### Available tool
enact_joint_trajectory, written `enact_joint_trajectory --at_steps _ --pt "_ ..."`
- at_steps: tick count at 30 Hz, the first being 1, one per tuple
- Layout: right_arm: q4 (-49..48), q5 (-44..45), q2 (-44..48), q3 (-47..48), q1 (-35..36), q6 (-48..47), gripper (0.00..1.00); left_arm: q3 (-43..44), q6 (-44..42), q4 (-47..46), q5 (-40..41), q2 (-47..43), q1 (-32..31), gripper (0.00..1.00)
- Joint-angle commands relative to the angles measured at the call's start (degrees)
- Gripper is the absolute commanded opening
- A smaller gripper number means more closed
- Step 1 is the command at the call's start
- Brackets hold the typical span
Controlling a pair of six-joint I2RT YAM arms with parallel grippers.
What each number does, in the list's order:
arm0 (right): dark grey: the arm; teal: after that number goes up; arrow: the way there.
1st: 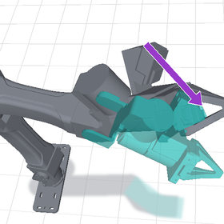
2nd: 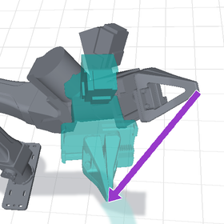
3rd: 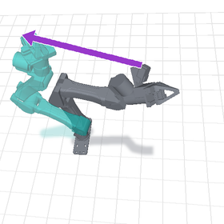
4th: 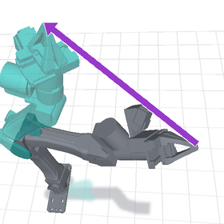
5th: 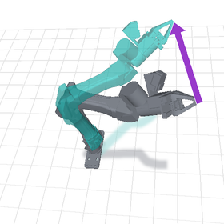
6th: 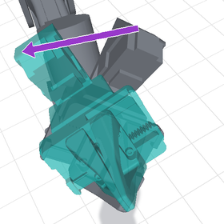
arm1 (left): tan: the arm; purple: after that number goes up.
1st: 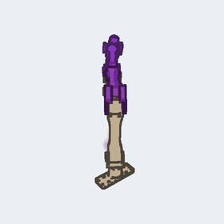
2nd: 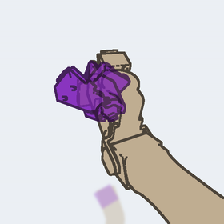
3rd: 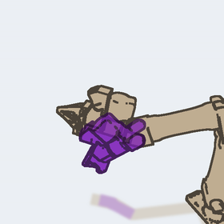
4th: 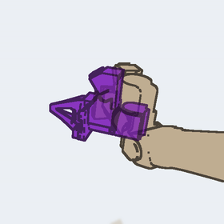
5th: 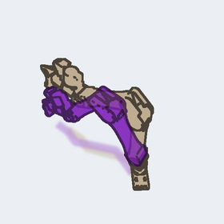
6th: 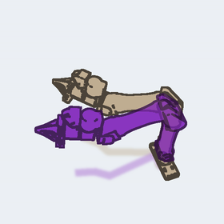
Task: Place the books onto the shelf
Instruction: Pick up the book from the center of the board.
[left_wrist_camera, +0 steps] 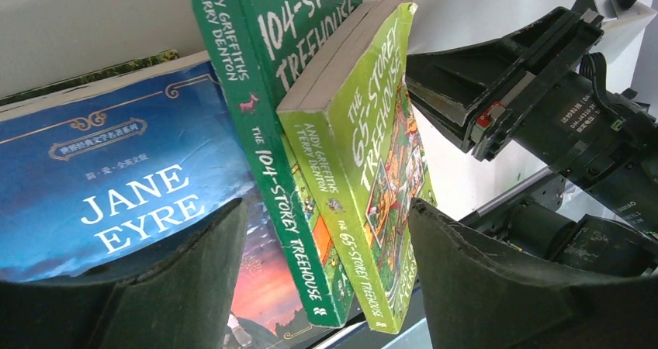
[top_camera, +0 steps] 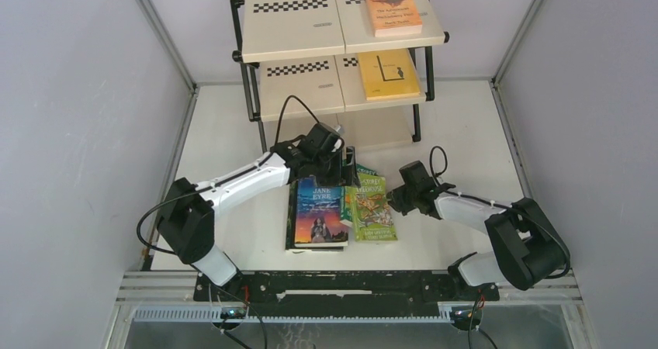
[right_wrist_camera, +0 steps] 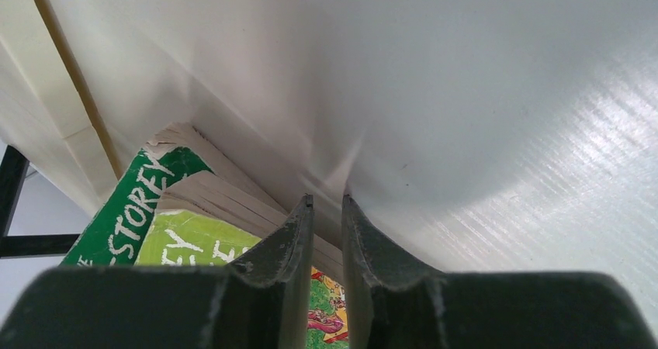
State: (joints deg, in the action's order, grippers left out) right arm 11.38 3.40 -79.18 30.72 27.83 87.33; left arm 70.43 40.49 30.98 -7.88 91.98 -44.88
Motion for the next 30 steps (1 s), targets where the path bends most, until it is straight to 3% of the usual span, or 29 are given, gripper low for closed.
enact_joint_trajectory --at_steps 1,18,30 --pt "-0.14 -1.74 1.57 0.98 2.76 2.49 0.26 -1.66 1.17 -4.15 -1.2 -2.33 -0.89 0.8" --pt "2.44 -0.18 5.53 2.11 8.18 5.38 0.26 -4.16 2.24 -7.16 -1.34 -2.04 -1.34 0.77" --pt "1.49 -2.56 5.98 2.15 8.06 2.5 0.26 -4.82 -0.39 -7.85 -5.83 -2.91 -1.46 0.61"
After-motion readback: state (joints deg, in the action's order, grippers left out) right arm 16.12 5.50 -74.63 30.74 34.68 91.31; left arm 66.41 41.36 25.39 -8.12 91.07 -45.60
